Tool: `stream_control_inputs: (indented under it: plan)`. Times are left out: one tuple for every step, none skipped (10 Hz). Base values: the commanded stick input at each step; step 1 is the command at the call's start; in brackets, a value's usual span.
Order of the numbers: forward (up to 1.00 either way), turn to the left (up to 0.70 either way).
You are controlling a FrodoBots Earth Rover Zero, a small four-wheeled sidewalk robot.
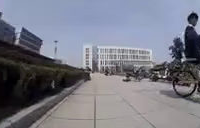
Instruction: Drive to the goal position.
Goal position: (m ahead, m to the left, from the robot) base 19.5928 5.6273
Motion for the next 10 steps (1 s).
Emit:
stream_control_inputs:
  plan:
    - [0.85, 0.0]
    - [0.85, 0.0]
    - [0.85, 0.0]
    - [0.85, 0.0]
    - [0.85, 0.0]
    - [0.85, 0.0]
    - [0.85, 0.0]
    - [0.85, 0.0]
    - [0.85, 0.0]
    - [0.85, 0.0]
